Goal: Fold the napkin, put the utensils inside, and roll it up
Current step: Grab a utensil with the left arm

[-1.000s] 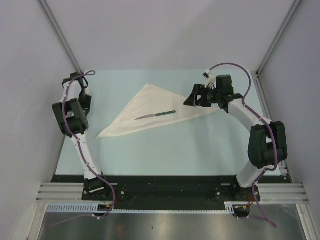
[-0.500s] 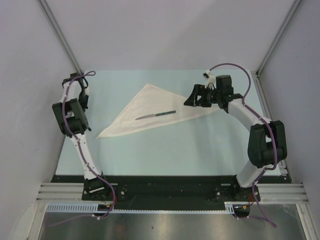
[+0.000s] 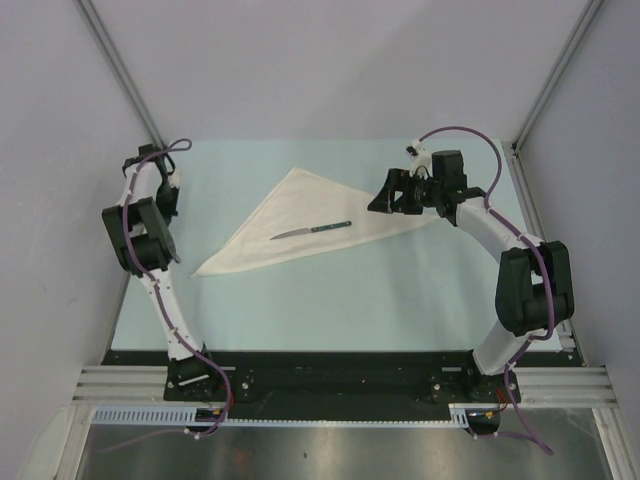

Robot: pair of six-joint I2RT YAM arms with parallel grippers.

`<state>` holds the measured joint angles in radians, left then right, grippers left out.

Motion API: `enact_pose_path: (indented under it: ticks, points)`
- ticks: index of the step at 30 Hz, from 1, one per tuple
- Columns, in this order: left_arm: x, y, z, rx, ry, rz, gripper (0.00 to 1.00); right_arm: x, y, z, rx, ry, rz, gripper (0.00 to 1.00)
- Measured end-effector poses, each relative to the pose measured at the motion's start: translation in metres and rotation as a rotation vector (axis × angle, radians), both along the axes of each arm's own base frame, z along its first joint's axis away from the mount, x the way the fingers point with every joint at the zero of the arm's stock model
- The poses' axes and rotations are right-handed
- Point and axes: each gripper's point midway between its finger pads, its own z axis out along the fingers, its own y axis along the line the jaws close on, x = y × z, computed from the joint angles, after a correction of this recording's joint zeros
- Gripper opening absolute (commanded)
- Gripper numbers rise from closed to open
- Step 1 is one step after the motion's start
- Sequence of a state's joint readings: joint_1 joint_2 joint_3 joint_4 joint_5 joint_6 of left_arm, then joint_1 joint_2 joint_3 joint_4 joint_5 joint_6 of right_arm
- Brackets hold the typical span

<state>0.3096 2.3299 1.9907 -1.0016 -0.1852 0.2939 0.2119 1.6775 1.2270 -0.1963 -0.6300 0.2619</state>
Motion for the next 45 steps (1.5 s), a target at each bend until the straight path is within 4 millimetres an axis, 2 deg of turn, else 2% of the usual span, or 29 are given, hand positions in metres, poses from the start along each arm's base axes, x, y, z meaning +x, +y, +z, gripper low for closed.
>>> enact_pose_path:
  ticks: [1,3,5,6,12,13,19,24,26,31,35,38,40,45]
  points:
    - [0.001,-0.001,0.002,-0.007,-0.010,0.005,0.03,0.000,0.000,0.000,0.000,0.000,0.000,0.89]
    - [0.002,0.000,0.007,-0.001,-0.025,0.028,0.19,0.000,0.000,0.000,0.001,0.000,0.002,0.89]
    - [0.002,0.003,0.010,0.019,-0.031,0.059,0.40,-0.001,0.000,0.000,0.002,0.001,0.003,0.89]
    - [0.001,0.005,0.011,0.030,-0.032,0.089,0.45,0.000,0.000,0.000,0.002,0.001,0.003,0.89]
    - [-0.013,0.024,0.013,0.014,-0.019,0.259,0.57,-0.001,0.001,0.000,0.004,0.001,0.005,0.89]
    - [-0.015,0.030,0.013,0.007,-0.024,0.287,0.65,-0.001,0.001,0.001,0.004,0.000,0.005,0.89]
    - [-0.025,0.051,0.014,-0.014,-0.025,0.369,0.77,-0.001,0.001,0.001,0.005,-0.001,0.006,0.89]
    - [-0.021,0.043,0.009,-0.035,-0.012,0.354,0.79,0.001,0.001,0.002,0.009,-0.006,0.004,0.89]
    - [-0.020,0.038,0.006,-0.048,-0.008,0.344,0.87,0.001,0.002,0.003,0.012,-0.006,0.003,0.89]
    - [-0.016,0.029,0.005,-0.063,-0.004,0.326,0.94,0.000,0.002,0.003,0.018,-0.004,0.005,0.89]
    - [-0.016,0.024,0.002,-0.067,0.011,0.315,0.95,0.000,0.003,0.004,0.020,-0.002,0.005,0.89]
    - [-0.016,0.022,-0.002,-0.071,0.022,0.306,0.91,0.000,0.003,0.003,0.019,-0.002,0.005,0.89]
    - [-0.017,0.022,-0.003,-0.073,0.029,0.303,0.79,0.001,0.003,0.002,0.019,0.000,0.005,0.89]
    - [-0.019,0.020,-0.007,-0.085,0.046,0.285,0.61,0.001,0.003,-0.004,0.017,0.014,0.005,0.89]
